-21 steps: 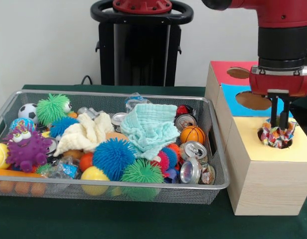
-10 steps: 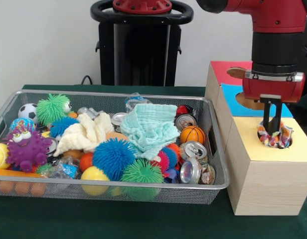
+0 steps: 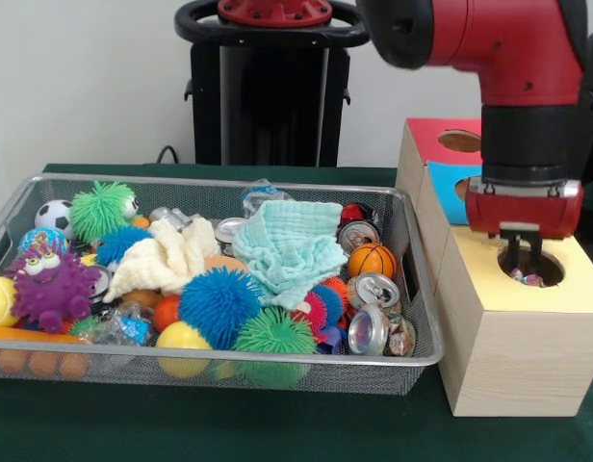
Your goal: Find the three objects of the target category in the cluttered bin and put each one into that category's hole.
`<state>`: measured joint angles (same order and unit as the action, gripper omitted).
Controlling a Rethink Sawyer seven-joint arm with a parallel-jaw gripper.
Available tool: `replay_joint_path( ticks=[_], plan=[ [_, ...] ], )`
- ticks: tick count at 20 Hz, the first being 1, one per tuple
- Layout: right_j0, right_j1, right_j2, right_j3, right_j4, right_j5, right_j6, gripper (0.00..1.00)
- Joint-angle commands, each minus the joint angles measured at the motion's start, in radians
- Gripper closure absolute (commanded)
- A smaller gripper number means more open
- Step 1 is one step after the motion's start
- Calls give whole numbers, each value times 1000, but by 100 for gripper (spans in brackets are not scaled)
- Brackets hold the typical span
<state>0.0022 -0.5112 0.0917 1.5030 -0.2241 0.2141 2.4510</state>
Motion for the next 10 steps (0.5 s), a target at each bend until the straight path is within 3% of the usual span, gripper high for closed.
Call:
replay_joint_path(
  ticks=[1,8,10],
  plan=[
    [38,168,-60,-69,0,-159,127,100],
    [89,217,-126,-106,42,-206,120,100],
    [102,199,-150,-95,34,-211,116,100]
  ],
)
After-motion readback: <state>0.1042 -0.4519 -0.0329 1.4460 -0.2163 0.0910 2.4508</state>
